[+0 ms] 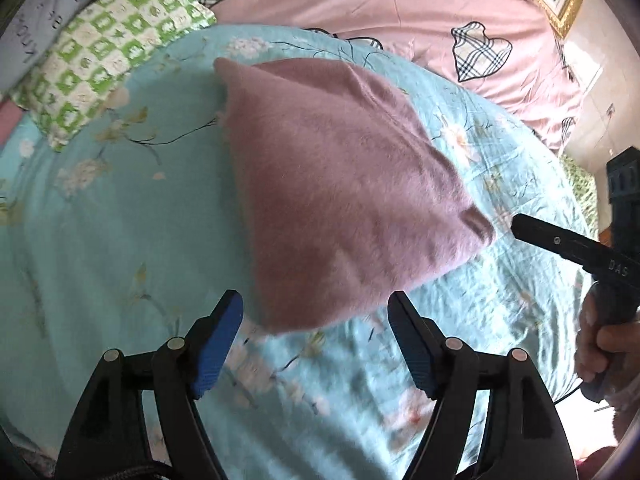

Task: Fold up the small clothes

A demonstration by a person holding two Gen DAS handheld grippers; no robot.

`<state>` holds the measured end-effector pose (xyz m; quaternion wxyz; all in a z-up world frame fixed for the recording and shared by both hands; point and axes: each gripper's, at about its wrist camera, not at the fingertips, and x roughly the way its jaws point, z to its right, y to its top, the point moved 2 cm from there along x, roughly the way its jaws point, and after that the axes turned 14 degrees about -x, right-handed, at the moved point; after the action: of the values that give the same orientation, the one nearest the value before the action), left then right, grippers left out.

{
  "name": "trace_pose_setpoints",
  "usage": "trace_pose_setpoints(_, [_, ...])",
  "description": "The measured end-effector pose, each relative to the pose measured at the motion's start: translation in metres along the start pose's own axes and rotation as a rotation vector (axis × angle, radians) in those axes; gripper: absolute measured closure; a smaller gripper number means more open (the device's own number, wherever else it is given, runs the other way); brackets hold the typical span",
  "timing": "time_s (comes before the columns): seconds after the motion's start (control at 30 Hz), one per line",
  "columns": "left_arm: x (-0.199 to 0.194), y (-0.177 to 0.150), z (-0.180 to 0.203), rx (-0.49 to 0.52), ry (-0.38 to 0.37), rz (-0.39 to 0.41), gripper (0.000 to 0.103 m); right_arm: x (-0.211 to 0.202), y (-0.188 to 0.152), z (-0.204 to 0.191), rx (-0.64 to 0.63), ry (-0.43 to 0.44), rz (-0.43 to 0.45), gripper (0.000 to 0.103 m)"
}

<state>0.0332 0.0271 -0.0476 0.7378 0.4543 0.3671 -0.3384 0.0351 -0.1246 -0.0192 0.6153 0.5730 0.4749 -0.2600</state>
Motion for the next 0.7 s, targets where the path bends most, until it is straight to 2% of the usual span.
trace_pose_setpoints(0.17, [-0.008, -0.024, -0.007, 0.022, 0.063, 0.021, 0.026, -0.006, -0.021, -0.010, -0.034, -0.035, -0.016, 0.041])
trace_pose_setpoints(0.4, [-0.012, -0.040, -0.013, 0.043, 0.137, 0.038, 0.024, -0.006, -0.044, -0.019, -0.054, -0.085, -0.049, 0.038])
trace_pose_setpoints(0.6, [-0.019, -0.043, -0.011, 0.089, 0.206, 0.064, 0.020, -0.005, -0.059, -0.035, -0.093, -0.097, -0.064, 0.028])
trace_pose_setpoints(0.7, [-0.023, -0.044, -0.009, 0.098, 0.234, 0.074, 0.020, -0.003, -0.065, -0.044, -0.116, -0.100, -0.073, 0.018])
